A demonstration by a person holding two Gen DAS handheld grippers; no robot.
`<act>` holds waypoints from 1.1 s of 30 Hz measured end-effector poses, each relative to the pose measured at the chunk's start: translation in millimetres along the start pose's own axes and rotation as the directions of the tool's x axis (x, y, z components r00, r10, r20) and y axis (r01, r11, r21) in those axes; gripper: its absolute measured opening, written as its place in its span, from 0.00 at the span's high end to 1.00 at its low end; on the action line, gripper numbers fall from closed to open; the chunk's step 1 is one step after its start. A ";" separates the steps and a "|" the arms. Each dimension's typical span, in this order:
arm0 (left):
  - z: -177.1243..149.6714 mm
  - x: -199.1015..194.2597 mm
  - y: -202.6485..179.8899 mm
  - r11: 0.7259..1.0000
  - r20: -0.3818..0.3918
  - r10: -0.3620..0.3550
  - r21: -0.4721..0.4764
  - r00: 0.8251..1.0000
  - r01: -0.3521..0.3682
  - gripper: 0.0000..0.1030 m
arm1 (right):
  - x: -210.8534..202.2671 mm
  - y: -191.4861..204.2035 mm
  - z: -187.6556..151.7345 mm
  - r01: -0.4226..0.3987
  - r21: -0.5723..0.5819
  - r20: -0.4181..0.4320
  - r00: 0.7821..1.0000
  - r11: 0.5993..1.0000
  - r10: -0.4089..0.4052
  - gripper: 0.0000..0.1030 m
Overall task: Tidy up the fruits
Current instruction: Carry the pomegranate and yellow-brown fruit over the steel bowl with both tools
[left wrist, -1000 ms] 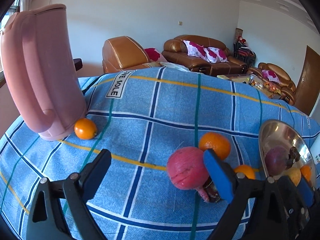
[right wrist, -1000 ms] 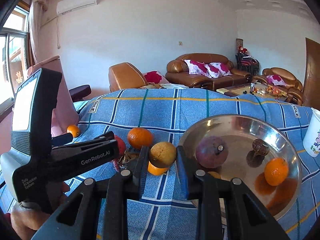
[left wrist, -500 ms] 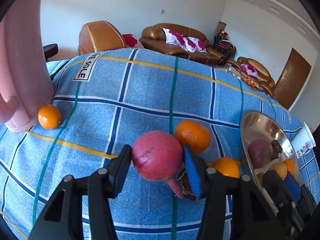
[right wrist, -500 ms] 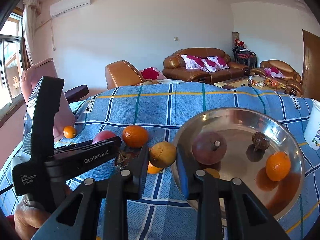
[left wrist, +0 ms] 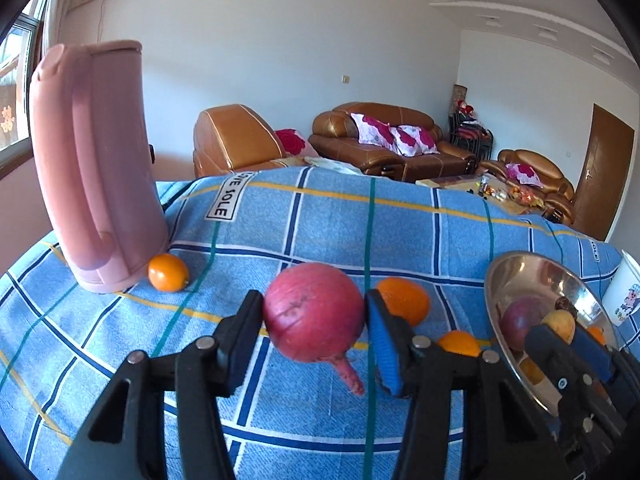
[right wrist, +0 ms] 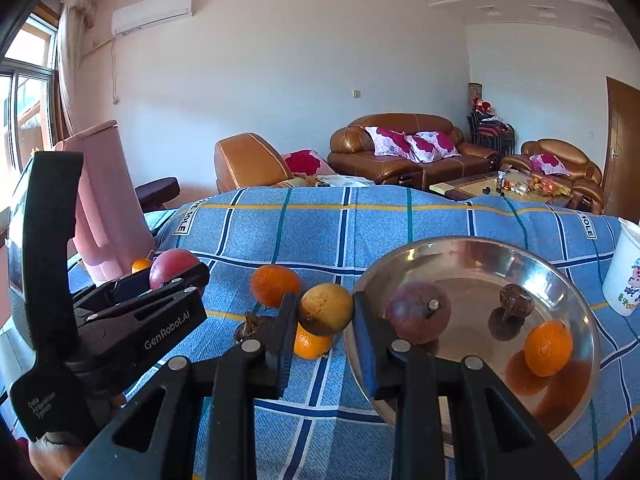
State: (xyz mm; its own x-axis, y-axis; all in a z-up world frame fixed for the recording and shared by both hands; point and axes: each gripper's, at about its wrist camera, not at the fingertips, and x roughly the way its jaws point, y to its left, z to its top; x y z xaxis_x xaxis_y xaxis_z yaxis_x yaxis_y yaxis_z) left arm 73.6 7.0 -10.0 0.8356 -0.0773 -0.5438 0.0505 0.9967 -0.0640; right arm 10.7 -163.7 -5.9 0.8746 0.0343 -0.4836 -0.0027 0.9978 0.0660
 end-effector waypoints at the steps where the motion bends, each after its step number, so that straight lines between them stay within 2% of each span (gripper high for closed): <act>1: -0.7 -3.6 -1.9 1.000 0.013 0.007 0.005 1.000 -0.007 0.48 | -0.5 -0.3 0.3 0.002 -0.001 0.002 1.000 1.000 -0.002 0.71; 5: -3.9 -15.0 -6.2 1.000 0.051 0.014 0.009 0.999 -0.015 0.48 | -1.8 -0.5 -0.3 0.016 -0.007 0.010 1.000 1.000 -0.016 0.71; 14: -14.0 -35.5 -11.0 1.000 0.081 0.008 -0.015 0.997 -0.007 0.48 | -11.3 3.2 -0.9 0.064 -0.048 0.045 0.997 0.997 -0.062 0.71; 19: -21.0 -41.3 -20.6 1.000 0.075 0.000 0.011 0.997 -0.001 0.48 | -15.9 -1.0 -1.1 0.094 -0.068 0.056 0.994 0.993 -0.091 0.71; 33: -28.3 -55.5 -54.1 0.998 0.105 -0.025 0.060 0.994 0.019 0.48 | -31.8 -51.0 -4.4 0.179 -0.061 0.063 0.982 0.982 -0.175 0.71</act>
State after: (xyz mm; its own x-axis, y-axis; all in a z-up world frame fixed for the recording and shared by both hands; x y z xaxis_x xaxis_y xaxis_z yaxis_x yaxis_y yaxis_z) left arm 9.1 -43.4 0.0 0.8867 -0.0991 -0.4516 0.0988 0.9948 -0.0244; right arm -19.1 -215.4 2.3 0.8904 -0.1447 -0.4315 0.1243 0.9894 -0.0752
